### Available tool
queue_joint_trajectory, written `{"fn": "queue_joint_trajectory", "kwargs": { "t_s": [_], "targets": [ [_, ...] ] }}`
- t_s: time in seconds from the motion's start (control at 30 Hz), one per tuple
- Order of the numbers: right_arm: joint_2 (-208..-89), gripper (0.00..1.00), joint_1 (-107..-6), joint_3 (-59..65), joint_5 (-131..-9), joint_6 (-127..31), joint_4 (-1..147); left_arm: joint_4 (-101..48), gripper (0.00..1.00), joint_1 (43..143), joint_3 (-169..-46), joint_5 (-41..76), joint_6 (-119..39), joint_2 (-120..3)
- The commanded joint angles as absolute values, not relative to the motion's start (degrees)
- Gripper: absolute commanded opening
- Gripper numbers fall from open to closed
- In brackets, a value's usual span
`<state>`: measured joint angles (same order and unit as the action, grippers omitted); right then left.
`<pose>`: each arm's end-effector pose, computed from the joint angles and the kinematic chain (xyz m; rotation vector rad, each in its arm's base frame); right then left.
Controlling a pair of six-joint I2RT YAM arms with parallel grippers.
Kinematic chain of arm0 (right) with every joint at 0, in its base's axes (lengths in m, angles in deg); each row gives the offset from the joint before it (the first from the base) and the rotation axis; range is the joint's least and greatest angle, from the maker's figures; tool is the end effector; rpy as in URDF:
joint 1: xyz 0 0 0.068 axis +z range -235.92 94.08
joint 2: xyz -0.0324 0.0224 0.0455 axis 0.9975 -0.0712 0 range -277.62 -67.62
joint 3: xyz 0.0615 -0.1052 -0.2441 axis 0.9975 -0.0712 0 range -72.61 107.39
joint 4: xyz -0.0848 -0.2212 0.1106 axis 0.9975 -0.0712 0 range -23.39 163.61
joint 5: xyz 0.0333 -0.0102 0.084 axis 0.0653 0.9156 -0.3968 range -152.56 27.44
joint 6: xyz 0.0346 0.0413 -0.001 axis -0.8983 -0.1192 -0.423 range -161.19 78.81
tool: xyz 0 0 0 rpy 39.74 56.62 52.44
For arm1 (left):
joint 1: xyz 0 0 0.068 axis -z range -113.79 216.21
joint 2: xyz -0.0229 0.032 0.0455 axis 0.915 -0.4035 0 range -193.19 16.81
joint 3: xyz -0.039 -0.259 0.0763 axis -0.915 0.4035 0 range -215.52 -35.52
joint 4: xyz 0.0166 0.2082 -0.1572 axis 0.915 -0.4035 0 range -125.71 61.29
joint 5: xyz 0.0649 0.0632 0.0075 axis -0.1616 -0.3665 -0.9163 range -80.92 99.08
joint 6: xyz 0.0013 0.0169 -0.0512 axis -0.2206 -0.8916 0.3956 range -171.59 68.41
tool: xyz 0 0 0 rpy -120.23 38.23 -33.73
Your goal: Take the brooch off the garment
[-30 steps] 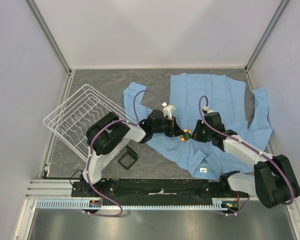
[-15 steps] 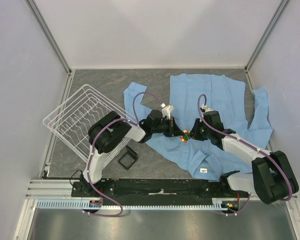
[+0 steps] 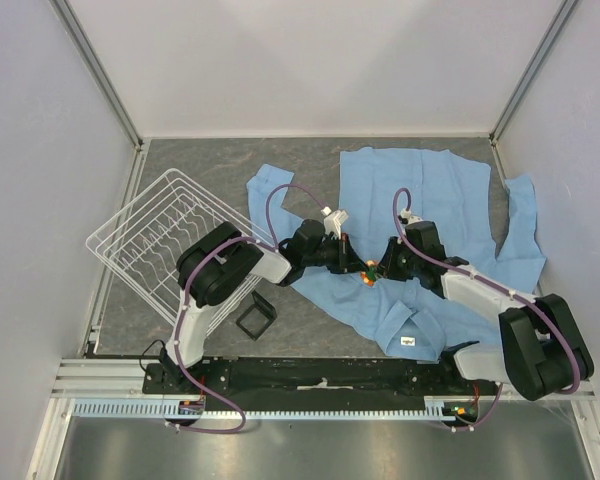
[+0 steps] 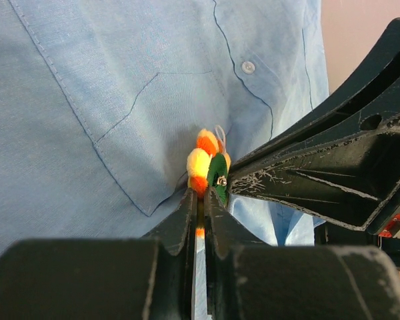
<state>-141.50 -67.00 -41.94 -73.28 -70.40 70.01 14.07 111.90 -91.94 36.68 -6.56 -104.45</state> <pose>0.2258 0.0844 0.1637 0.1297 2.4565 0.6076 0.2768 -0.3073 0.1034 0.3775 2.2013 -1.4369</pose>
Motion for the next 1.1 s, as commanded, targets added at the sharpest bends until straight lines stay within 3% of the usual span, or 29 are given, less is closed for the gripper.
{"fn": "queue_joint_trajectory", "kwargs": {
  "t_s": [0.0,0.4,1.07],
  "targets": [
    [-142.15,0.14,-66.85,-42.11,-73.72,-70.37,72.02,14.00,0.02,111.82,-92.65,37.91,-5.98,-105.27],
    [-144.52,0.00,-66.85,-42.47,-73.90,-70.64,72.11,14.53,0.02,111.82,-92.91,38.70,-6.07,-105.71],
    [-152.26,0.00,-66.76,-38.69,-61.16,-73.45,63.94,14.53,0.02,111.82,-93.17,39.49,-5.98,-106.06]
  ]
}}
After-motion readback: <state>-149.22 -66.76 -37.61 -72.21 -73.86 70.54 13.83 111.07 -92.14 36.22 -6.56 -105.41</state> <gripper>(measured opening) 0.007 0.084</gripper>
